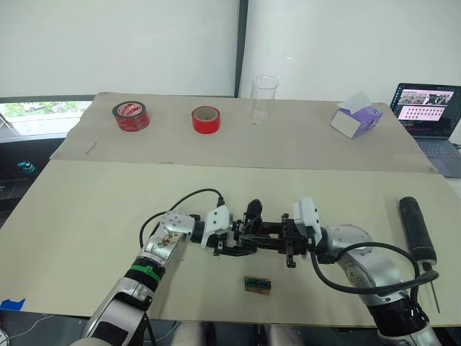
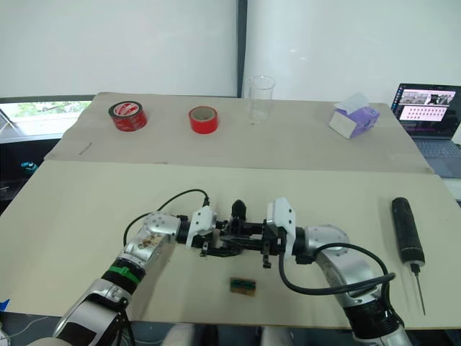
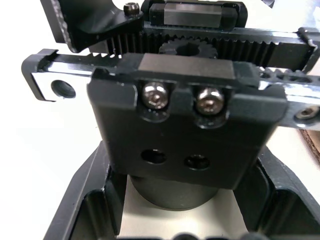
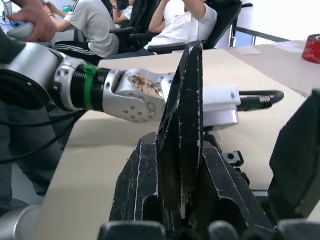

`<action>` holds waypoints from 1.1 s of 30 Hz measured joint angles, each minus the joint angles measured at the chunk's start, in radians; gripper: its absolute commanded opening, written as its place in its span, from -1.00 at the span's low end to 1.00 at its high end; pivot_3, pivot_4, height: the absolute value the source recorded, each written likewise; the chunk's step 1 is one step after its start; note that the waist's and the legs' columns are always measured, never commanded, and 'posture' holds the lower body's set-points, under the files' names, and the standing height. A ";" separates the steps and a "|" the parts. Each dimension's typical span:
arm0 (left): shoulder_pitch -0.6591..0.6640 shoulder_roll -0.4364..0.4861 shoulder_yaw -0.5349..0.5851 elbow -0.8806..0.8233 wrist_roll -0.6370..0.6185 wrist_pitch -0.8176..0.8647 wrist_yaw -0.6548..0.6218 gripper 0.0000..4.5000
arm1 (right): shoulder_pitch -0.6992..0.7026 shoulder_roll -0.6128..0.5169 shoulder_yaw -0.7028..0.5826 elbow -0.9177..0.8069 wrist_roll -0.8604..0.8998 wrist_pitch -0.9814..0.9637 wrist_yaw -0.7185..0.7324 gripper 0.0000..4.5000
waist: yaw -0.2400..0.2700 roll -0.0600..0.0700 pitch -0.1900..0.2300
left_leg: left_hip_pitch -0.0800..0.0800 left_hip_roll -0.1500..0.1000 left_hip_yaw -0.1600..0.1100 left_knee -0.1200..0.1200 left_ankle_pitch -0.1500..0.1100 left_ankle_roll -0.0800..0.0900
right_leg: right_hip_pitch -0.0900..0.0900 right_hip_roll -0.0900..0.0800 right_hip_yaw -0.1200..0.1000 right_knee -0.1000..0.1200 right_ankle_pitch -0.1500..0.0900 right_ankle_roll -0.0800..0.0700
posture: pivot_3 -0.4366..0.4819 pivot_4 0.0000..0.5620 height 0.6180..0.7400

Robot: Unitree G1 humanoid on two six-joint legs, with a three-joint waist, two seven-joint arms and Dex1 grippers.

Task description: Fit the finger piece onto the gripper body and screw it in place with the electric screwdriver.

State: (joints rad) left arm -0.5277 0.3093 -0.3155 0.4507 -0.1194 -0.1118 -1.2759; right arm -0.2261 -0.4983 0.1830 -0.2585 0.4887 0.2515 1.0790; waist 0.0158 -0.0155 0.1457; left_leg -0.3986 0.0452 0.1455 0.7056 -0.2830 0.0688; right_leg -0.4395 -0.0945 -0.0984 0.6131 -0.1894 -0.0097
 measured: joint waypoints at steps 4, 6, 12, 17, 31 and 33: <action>0.009 0.001 0.000 -0.009 0.001 -0.003 0.010 0.04 | 0.000 0.008 0.003 0.022 -0.015 -0.006 0.003 -0.81 | 0.000 0.000 0.000 | 0.000 0.000 0.000 0.000 0.000 0.000 | 0.000 0.000 0.000 0.000 0.000 0.000 | -0.05 -0.47 1.00; 0.011 0.001 0.000 -0.013 0.001 -0.001 0.012 0.04 | 0.000 0.012 0.003 0.033 -0.017 -0.008 0.007 -0.81 | 0.000 0.000 0.000 | 0.000 0.000 0.000 0.000 0.000 0.000 | 0.000 0.000 0.000 0.000 0.000 0.000 | -0.05 -0.47 1.00; 0.016 0.001 0.001 -0.017 0.001 0.004 0.017 0.04 | 0.000 0.025 0.005 0.052 -0.034 -0.016 0.015 -0.81 | -0.001 0.001 -0.001 | 0.000 0.000 0.000 0.000 0.000 0.000 | 0.000 0.000 0.000 0.000 0.000 0.000 | -0.05 -0.47 1.00; 0.017 0.002 0.001 -0.019 0.000 0.006 0.018 0.04 | 0.005 0.034 0.006 0.060 -0.036 -0.028 0.023 -0.81 | -0.002 0.001 -0.001 | 0.001 0.000 0.000 0.000 0.000 0.000 | 0.001 0.000 0.000 0.000 0.000 0.000 | -0.05 -0.47 1.00; 0.018 0.003 -0.001 -0.019 0.000 0.010 0.019 0.04 | 0.005 0.018 0.021 0.054 -0.044 -0.022 0.028 -0.82 | -0.002 0.002 -0.002 | 0.001 0.000 0.000 0.000 0.000 0.000 | 0.001 0.000 0.000 0.000 0.000 -0.001 | -0.05 -0.47 1.00; 0.018 0.003 -0.001 -0.019 0.000 0.012 0.019 0.04 | 0.006 0.018 0.021 0.054 -0.044 -0.022 0.023 -0.82 | -0.002 0.002 -0.002 | 0.001 0.000 0.000 0.000 0.000 0.000 | 0.001 0.000 0.000 0.000 0.000 -0.001 | -0.05 -0.47 1.00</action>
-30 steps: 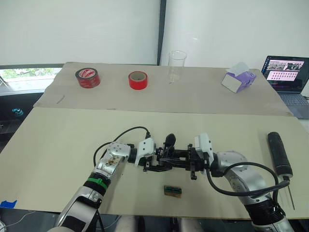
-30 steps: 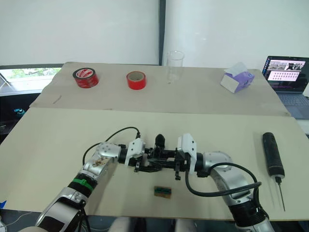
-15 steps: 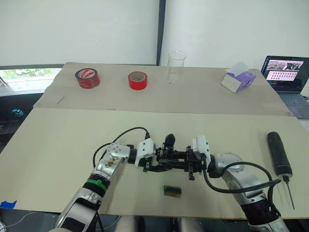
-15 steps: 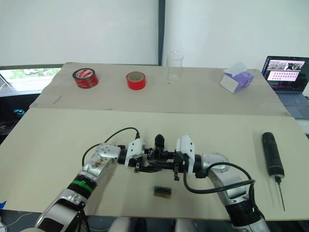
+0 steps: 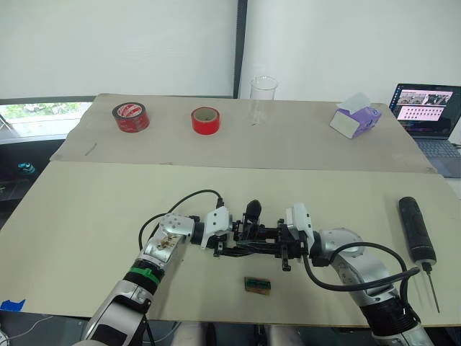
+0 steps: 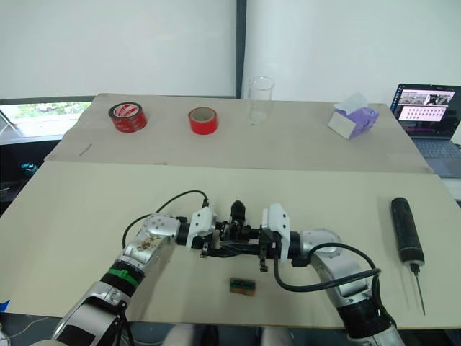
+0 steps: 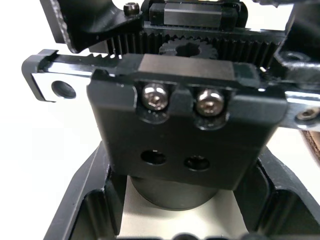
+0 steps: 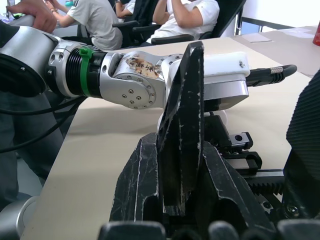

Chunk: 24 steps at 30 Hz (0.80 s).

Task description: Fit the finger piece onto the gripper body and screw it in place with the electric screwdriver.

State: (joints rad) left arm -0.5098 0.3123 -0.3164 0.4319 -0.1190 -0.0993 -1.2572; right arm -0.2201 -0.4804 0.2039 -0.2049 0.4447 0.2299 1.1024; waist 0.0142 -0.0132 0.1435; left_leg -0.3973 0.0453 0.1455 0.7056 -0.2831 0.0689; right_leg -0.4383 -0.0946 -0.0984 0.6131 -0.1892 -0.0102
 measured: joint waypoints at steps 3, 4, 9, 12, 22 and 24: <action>0.002 0.000 0.000 -0.002 0.000 0.003 0.001 0.04 | 0.004 -0.004 0.000 -0.005 -0.001 0.001 -0.017 -0.82 | 0.000 0.000 0.000 | 0.000 0.000 0.000 0.000 0.000 0.000 | 0.000 0.000 0.000 0.000 0.000 0.000 | -0.05 -0.47 1.00; 0.003 0.000 0.000 -0.003 0.000 0.004 0.001 0.04 | 0.006 -0.005 0.000 -0.008 -0.002 0.001 -0.023 -0.82 | 0.000 0.000 0.000 | 0.000 0.000 0.000 0.000 0.000 0.000 | 0.000 0.000 0.000 0.000 0.000 0.000 | -0.05 -0.47 1.00; 0.009 -0.001 0.000 -0.009 0.000 0.010 0.009 0.04 | 0.006 -0.019 0.004 -0.023 -0.007 0.013 -0.039 -0.82 | 0.000 0.000 -0.001 | 0.001 0.000 0.000 0.000 0.000 0.000 | 0.001 0.000 0.000 0.000 0.000 0.001 | -0.05 -0.47 1.00; 0.015 0.000 0.000 -0.019 0.000 0.011 0.015 0.04 | 0.007 -0.025 0.005 -0.031 -0.007 0.021 -0.043 -0.82 | 0.000 0.000 -0.002 | 0.001 0.000 0.000 0.000 0.000 0.000 | 0.001 0.000 0.000 0.000 0.000 0.000 | -0.05 -0.47 1.00; 0.022 0.003 -0.001 -0.029 -0.002 0.013 0.018 0.04 | -0.001 -0.039 0.005 -0.050 0.000 0.069 -0.061 -0.82 | -0.001 0.000 -0.002 | 0.001 0.000 0.000 0.000 0.000 0.000 | 0.001 0.000 0.000 0.000 0.000 0.000 | -0.05 -0.47 1.00; 0.023 0.003 -0.001 -0.030 -0.002 0.012 0.019 0.04 | -0.003 -0.040 0.005 -0.050 0.002 0.075 -0.061 -0.82 | -0.001 0.000 -0.002 | 0.001 0.000 0.000 0.000 0.000 0.000 | 0.001 0.000 0.000 0.000 0.000 0.000 | -0.05 -0.47 1.00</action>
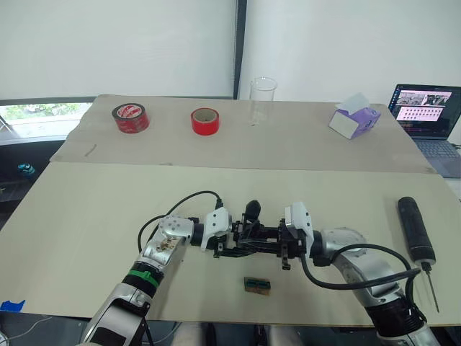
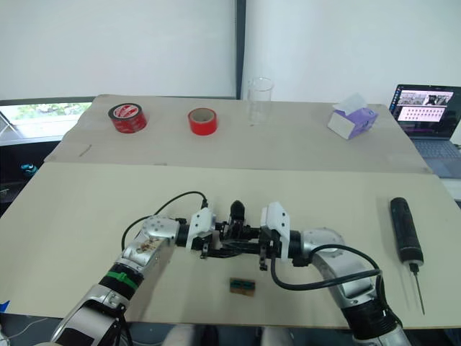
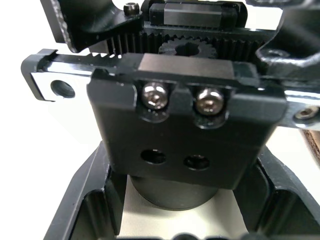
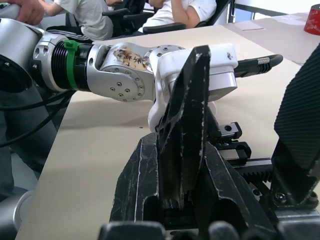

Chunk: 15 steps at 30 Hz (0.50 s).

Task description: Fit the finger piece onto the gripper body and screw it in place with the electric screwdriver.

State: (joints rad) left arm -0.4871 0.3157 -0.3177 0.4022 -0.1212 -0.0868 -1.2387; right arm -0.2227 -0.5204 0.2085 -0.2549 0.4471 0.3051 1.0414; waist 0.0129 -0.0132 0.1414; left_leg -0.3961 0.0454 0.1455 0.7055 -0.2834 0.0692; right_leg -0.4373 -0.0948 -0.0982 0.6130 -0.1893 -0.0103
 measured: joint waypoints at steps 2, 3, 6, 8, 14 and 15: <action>0.000 0.000 0.000 -0.001 0.000 0.000 0.001 0.04 | -0.004 -0.004 0.000 0.000 0.007 0.011 0.000 -0.82 | 0.000 0.000 0.000 | 0.000 0.000 0.000 0.000 0.000 0.000 | 0.000 0.000 0.000 0.000 0.000 0.000 | -0.05 -0.47 1.00; 0.001 0.000 -0.001 -0.001 0.000 0.000 0.001 0.04 | -0.006 -0.008 0.000 -0.001 0.009 0.018 0.002 -0.82 | 0.000 0.000 0.000 | 0.000 0.000 0.000 0.000 0.000 0.000 | 0.000 0.000 0.000 0.000 0.000 0.000 | -0.05 -0.47 1.00; 0.004 0.000 -0.002 -0.007 0.000 0.000 0.004 0.04 | -0.007 -0.022 -0.001 -0.010 0.014 0.031 0.005 -0.82 | 0.001 0.000 0.000 | 0.000 0.000 0.000 0.000 0.000 0.000 | 0.000 0.000 0.000 0.000 0.000 0.000 | -0.05 -0.47 1.00; 0.009 0.000 -0.001 -0.012 0.000 0.000 0.005 0.04 | -0.007 -0.037 -0.004 -0.012 0.023 0.038 0.015 -0.82 | 0.000 0.000 0.000 | 0.000 0.000 0.000 0.000 0.000 0.001 | 0.000 0.000 0.000 0.000 0.000 0.000 | -0.05 -0.47 1.00; 0.012 0.000 -0.004 -0.018 0.000 0.000 0.008 0.04 | -0.009 -0.063 -0.004 -0.037 0.029 0.070 0.023 -0.82 | 0.002 0.000 0.000 | 0.000 0.000 0.000 0.000 -0.001 0.001 | 0.000 -0.001 0.000 -0.001 0.000 0.000 | -0.05 -0.47 1.00; 0.013 0.000 -0.004 -0.019 0.000 0.000 0.008 0.04 | -0.010 -0.064 -0.004 -0.041 0.029 0.076 0.022 -0.82 | 0.002 0.000 0.000 | 0.000 0.000 0.000 0.000 -0.001 0.001 | 0.000 -0.001 0.000 -0.001 0.000 0.000 | -0.05 -0.47 1.00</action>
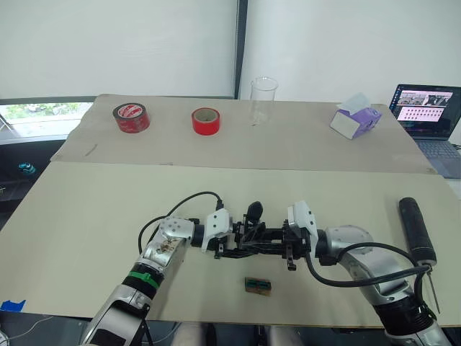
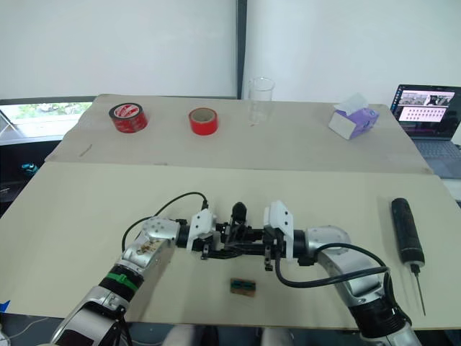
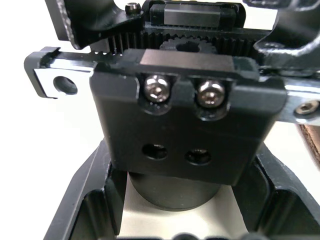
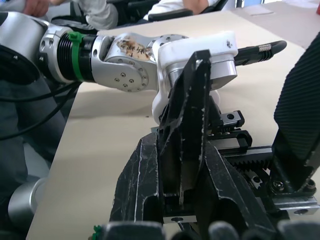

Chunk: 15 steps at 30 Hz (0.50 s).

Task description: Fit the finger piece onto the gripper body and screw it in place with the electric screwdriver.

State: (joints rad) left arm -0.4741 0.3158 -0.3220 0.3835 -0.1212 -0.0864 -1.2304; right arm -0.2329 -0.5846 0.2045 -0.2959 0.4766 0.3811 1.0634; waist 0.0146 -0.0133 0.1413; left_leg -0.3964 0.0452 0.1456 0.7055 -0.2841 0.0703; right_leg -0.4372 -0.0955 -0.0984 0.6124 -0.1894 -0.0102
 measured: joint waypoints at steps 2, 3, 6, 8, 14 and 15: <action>0.000 0.000 0.000 0.000 0.000 0.000 0.000 0.04 | -0.004 0.000 0.001 -0.007 0.000 0.017 -0.004 -0.82 | 0.000 0.000 0.000 | 0.000 0.000 0.000 0.000 0.000 0.000 | 0.000 0.000 0.000 0.000 0.000 0.000 | -0.05 -0.47 1.00; 0.001 0.000 0.000 0.000 0.000 0.000 0.000 0.04 | -0.008 -0.001 0.002 -0.009 -0.001 0.024 -0.005 -0.82 | 0.000 0.000 0.000 | 0.000 0.000 0.000 0.000 0.000 0.000 | 0.000 0.000 0.000 0.000 0.000 0.000 | -0.05 -0.47 1.00; 0.002 0.001 0.000 0.000 0.000 0.001 0.000 0.04 | -0.029 -0.008 0.018 -0.014 -0.018 0.032 -0.006 -0.82 | -0.001 0.000 0.000 | 0.000 0.000 0.000 0.000 0.000 0.000 | 0.000 0.000 0.000 0.000 0.000 0.000 | -0.05 -0.47 1.00; 0.002 0.002 0.000 0.000 -0.001 0.001 0.000 0.04 | -0.038 -0.010 0.025 -0.017 -0.034 0.029 -0.007 -0.82 | -0.001 0.000 0.000 | 0.000 0.000 0.000 0.000 0.000 0.000 | 0.000 0.000 0.000 0.000 0.000 0.000 | -0.05 -0.47 1.00; 0.009 0.009 0.003 0.000 -0.003 0.002 -0.001 0.04 | -0.077 -0.010 0.063 -0.029 -0.073 0.039 -0.023 -0.82 | -0.004 0.000 -0.002 | 0.001 0.001 0.000 0.000 0.001 -0.001 | 0.000 0.001 0.000 0.001 -0.001 0.002 | -0.05 -0.47 1.00; 0.010 0.009 0.003 0.000 -0.003 0.002 -0.001 0.04 | -0.080 -0.010 0.065 -0.029 -0.073 0.045 -0.025 -0.82 | -0.004 0.000 -0.003 | 0.001 0.001 0.000 0.000 0.001 -0.001 | 0.000 0.001 0.000 0.001 -0.001 0.001 | -0.05 -0.47 1.00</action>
State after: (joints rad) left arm -0.4644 0.3249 -0.3186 0.3832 -0.1237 -0.0842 -1.2316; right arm -0.3127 -0.5946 0.2692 -0.3249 0.4033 0.4261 1.0385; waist 0.0104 -0.0134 0.1385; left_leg -0.3949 0.0462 0.1455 0.7053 -0.2835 0.0692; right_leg -0.4373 -0.0946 -0.0981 0.6133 -0.1904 -0.0088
